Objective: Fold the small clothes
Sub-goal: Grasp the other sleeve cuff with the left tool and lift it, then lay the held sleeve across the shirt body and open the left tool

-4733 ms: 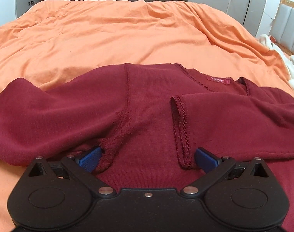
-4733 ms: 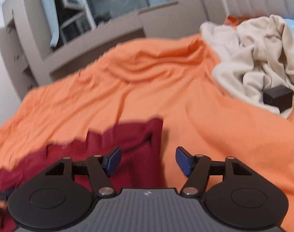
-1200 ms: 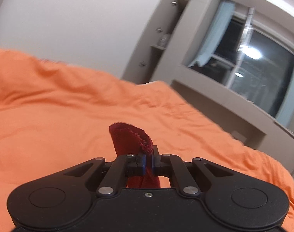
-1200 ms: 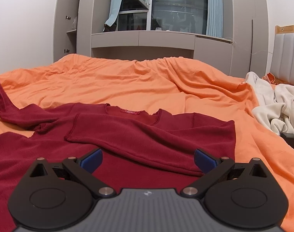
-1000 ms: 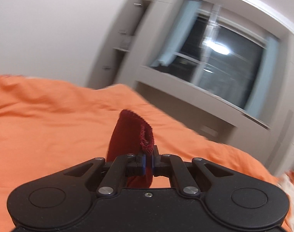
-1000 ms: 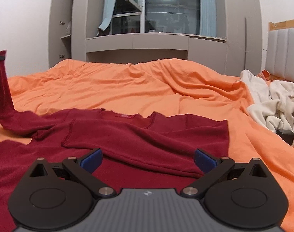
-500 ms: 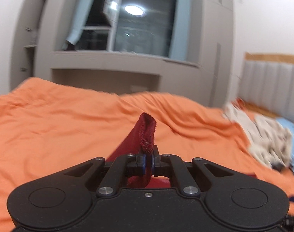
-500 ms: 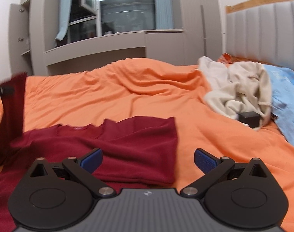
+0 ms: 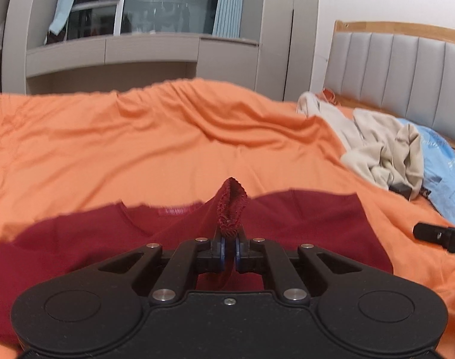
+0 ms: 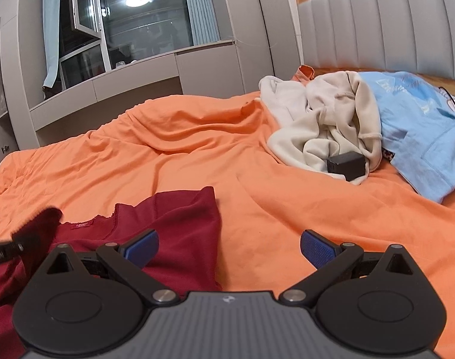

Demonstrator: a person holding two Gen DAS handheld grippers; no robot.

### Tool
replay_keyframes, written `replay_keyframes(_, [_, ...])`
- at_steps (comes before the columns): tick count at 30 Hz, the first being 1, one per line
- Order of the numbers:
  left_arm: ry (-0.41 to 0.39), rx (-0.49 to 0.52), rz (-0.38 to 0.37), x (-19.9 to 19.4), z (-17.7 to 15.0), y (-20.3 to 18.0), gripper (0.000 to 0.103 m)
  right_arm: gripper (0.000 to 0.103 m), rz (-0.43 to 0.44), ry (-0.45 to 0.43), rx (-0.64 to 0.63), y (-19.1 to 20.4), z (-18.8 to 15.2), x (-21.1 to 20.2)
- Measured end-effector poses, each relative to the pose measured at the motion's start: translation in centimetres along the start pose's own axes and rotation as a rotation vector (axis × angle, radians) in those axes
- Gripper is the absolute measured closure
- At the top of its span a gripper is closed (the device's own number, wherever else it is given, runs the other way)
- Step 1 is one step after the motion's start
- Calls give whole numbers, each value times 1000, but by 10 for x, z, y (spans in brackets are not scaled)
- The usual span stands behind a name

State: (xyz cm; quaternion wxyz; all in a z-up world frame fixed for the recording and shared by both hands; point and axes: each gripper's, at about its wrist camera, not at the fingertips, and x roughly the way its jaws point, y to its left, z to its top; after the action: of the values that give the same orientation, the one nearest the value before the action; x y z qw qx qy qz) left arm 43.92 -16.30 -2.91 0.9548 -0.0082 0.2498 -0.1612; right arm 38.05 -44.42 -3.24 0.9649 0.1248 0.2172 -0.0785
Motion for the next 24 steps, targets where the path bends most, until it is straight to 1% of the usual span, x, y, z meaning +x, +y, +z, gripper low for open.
replay_keyframes(1, [19,-5,-15,2,-2,2,95,0,1,4,-1,0,0,1])
replay_keyframes(3, [58,-7,-41,1,-4,7,89,0,3,11,-8,2,0,4])
replay_keyframes(4, [76,-7,-51,3,-7,7,83,0,4,15,-14,3,-1,5])
replay_keyframes(5, [89,-3,-57,3,-8,9,75,0,4,19,-20,4,-2,6])
replay_keyframes(6, [101,3,-63,3,-10,9,70,0,4,23,-24,6,-3,7])
replay_keyframes(8, [126,21,-68,0,-11,12,43,0,10,32,-31,8,-4,10])
replay_keyframes(10, [137,36,-75,-4,-12,14,30,0,27,39,-37,11,-6,12])
replay_keyframes(13, [139,60,-73,-21,-10,24,19,0,81,43,-48,19,-9,14])
replay_keyframes(14, [135,66,-58,-27,-10,30,14,0,104,42,-50,21,-10,14])
replay_keyframes(15, [129,70,-38,-34,-10,36,12,0,129,41,-52,24,-11,14])
replay_keyframes(17, [115,78,16,-48,-10,51,4,0,177,48,-64,31,-13,16])
replay_keyframes(20, [108,105,128,-69,-17,81,3,0,224,57,-87,43,-17,17])
replay_keyframes(24, [159,124,293,-91,-34,126,3,0,307,73,-130,60,-19,20])
